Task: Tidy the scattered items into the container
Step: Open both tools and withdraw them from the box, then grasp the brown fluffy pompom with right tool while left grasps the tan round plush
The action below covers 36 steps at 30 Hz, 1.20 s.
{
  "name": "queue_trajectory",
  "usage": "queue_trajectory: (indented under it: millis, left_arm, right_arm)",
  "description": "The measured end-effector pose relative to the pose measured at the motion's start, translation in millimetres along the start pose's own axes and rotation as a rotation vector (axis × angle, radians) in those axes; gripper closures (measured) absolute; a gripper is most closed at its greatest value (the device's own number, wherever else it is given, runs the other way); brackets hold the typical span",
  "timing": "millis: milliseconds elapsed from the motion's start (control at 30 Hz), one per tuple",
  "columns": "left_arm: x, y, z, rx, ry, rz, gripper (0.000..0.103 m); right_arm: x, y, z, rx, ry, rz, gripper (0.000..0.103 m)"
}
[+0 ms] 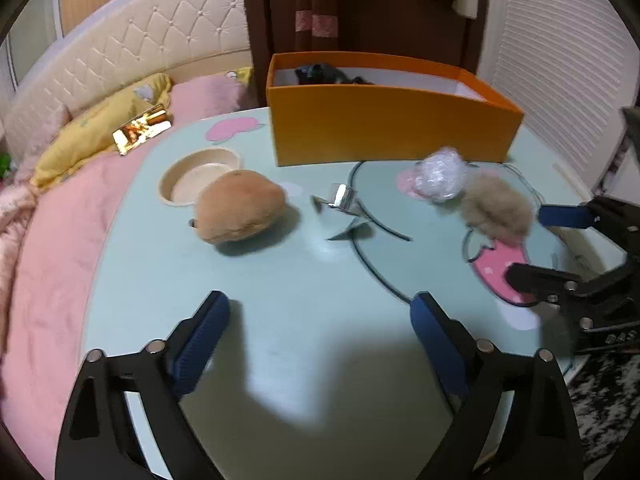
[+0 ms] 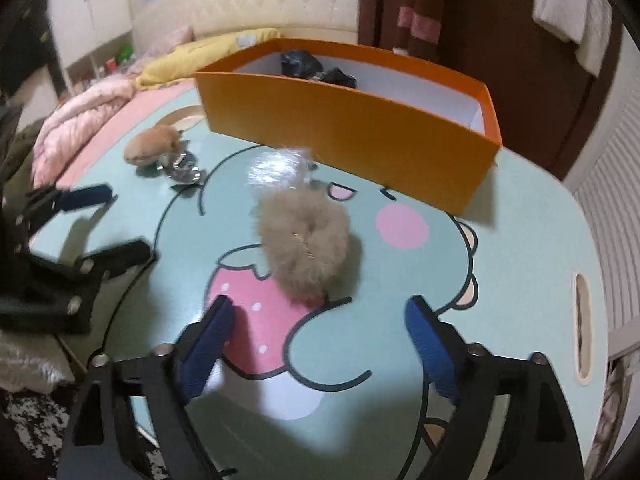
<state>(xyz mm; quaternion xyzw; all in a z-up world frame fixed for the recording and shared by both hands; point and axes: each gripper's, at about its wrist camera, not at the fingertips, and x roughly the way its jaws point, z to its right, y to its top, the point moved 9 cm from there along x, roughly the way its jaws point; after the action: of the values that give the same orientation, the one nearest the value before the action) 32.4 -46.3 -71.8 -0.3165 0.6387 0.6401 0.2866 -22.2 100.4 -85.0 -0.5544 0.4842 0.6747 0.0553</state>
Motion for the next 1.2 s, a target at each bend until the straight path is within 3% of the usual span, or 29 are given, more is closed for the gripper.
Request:
queue_trajectory:
  millis: [67, 500, 800, 1067, 1200]
  left_arm:
    - [0.2, 0.0, 1.6, 0.002, 0.000, 0.006, 0.007]
    - [2.2, -0.5, -2.3, -0.003, 0.000, -0.039, 0.003]
    - [-12.8, 29.4, -50.7, -0.186, -0.078, 0.019, 0.003]
    - [0.7, 60.0, -70.1, -0.251, -0.096, 0.043, 0.003]
    - [15.4, 64.6, -72.5, -0.255, -0.091, 0.026, 0.011]
  right_arm:
    - [2.3, -0.1, 10.2, 0.030, -0.021, -0.001, 0.000]
    - [1.4, 1.8, 15.2, 0.040, -0.031, 0.031, 0.000]
    - [1.4, 1.5, 14.8, 0.040, -0.031, 0.031, 0.000]
    - [0.9, 2.2, 15.5, 0.039, -0.030, 0.031, 0.000]
    - [0.6, 3.0, 16.8, 0.039, -0.031, 0.031, 0.000]
